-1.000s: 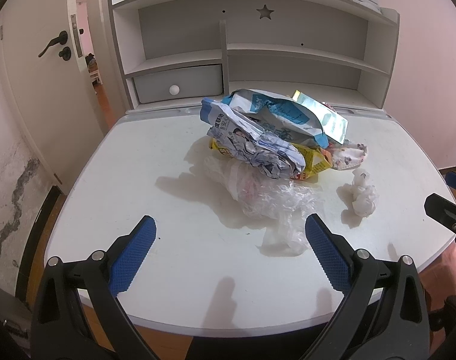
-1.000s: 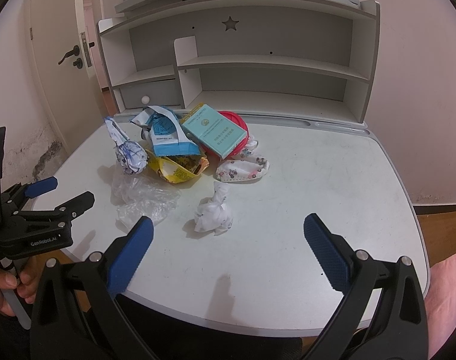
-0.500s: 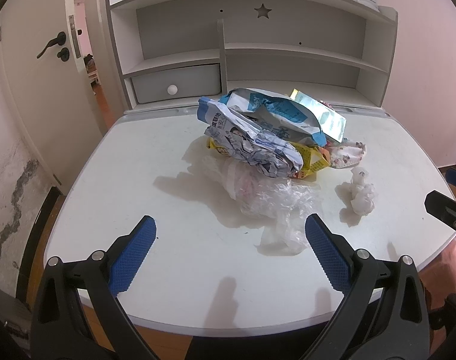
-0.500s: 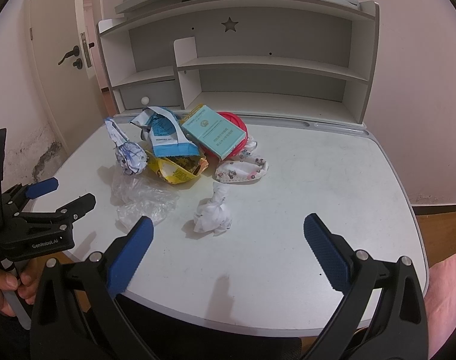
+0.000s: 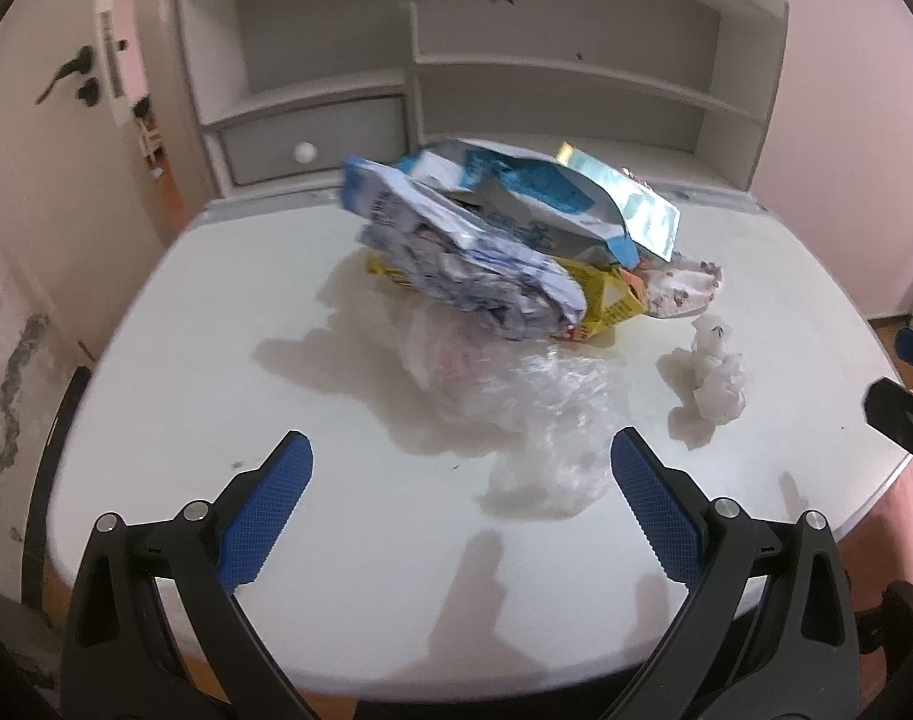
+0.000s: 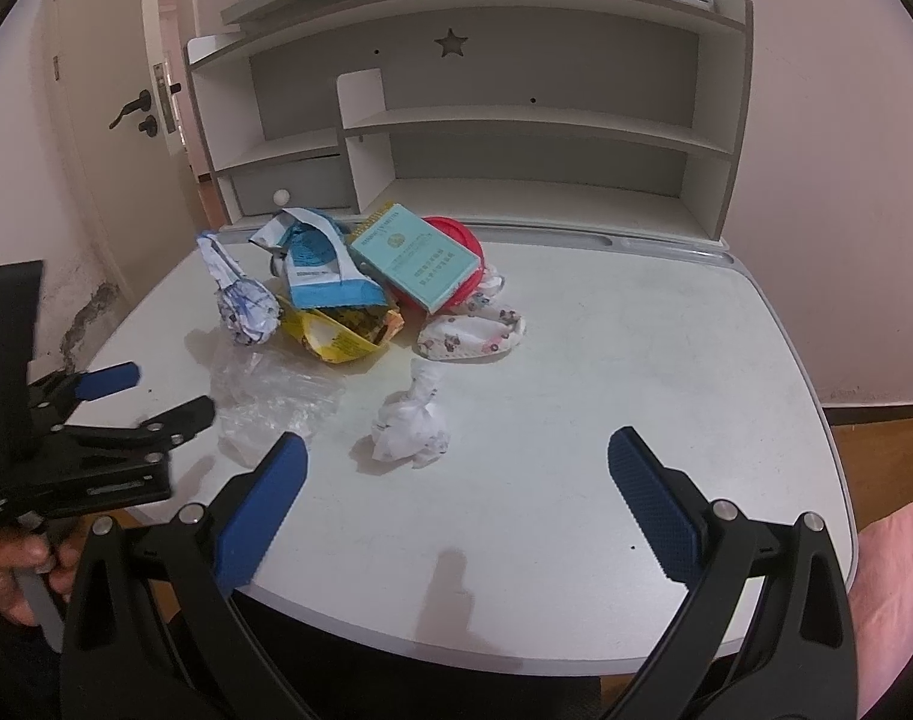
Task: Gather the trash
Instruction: 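Grasp the clear plastic bag with the left tool while the right tool grasps the white tissue, then carry both items to the floor bin and open both tools to drop them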
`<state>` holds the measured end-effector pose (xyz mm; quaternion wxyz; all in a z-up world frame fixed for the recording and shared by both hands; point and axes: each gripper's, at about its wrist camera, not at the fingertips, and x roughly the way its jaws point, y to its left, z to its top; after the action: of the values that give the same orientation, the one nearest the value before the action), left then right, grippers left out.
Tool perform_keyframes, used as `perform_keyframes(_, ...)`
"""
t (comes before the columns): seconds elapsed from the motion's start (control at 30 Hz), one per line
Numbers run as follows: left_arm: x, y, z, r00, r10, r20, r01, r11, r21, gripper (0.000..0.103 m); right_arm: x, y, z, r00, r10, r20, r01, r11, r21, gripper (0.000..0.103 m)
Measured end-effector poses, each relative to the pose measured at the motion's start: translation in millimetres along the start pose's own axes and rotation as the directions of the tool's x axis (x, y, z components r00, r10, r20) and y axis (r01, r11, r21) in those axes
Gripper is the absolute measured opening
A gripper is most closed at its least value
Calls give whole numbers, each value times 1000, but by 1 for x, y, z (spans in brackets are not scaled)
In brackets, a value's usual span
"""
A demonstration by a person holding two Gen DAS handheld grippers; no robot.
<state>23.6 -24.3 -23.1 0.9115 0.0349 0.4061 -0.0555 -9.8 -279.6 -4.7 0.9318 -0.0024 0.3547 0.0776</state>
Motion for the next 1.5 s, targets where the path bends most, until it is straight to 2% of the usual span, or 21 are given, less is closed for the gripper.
perform_keyframes(0.1,18,-10,5,999,-34,-33,34,999,2,97,2,-5,-1,1000,-3,-7,3,1000,8,97)
perform_keyframes(0.27,43,-23,10,997,-39,-68,41,999,19,96,11,-13,-1,1000,-9,-24,10,1000,20,97)
perform_keyframes(0.3,47,-23,9,995,-50,-81,51,999,11,90,13,-14,-1,1000,-7,-27,8,1000,22,97)
perform_keyframes(0.33,49,-22,9,994,-61,-88,62,998,7,75,14,-15,-2,1000,-4,-28,5,1000,24,97)
perform_keyframes(0.37,51,-21,8,993,-71,-99,72,997,8,66,16,-17,-3,1000,-3,-31,3,1000,23,97)
perform_keyframes(0.4,51,-18,7,991,-86,-103,87,996,3,47,20,-19,-5,999,-4,-41,5,1000,24,97)
perform_keyframes(0.43,49,-15,6,989,-102,-104,102,995,-9,34,24,-20,-6,999,-2,-51,3,1000,27,97)
perform_keyframes(0.53,36,-1,2,981,-163,-105,160,986,-34,18,37,-18,-7,995,30,-90,-27,999,29,94)
perform_keyframes(0.73,0,23,-11,989,-138,-60,141,989,48,12,69,6,1,986,72,-150,-77,997,-27,87)
perform_keyframes(0.83,-13,34,-17,988,-148,-54,150,988,37,10,86,17,6,983,70,-169,-79,996,-49,83)
perform_keyframes(0.97,-38,37,-19,984,-176,-18,176,983,50,9,105,22,8,977,76,-201,-87,995,-44,70)
perform_keyframes(1.07,-53,39,-9,984,-177,31,174,983,60,9,116,24,8,970,68,-234,-79,996,-39,45)
perform_keyframes(1.1,-57,42,-2,984,-171,50,168,984,60,8,115,25,9,973,61,-223,-73,996,-45,43)
perform_keyframes(1.3,-82,50,41,977,-116,178,103,991,81,8,96,16,20,986,68,-150,-72,997,-20,39)
perform_keyframes(1.5,-95,45,78,962,-116,249,96,991,91,8,67,-9,34,995,60,-80,-58,998,23,39)
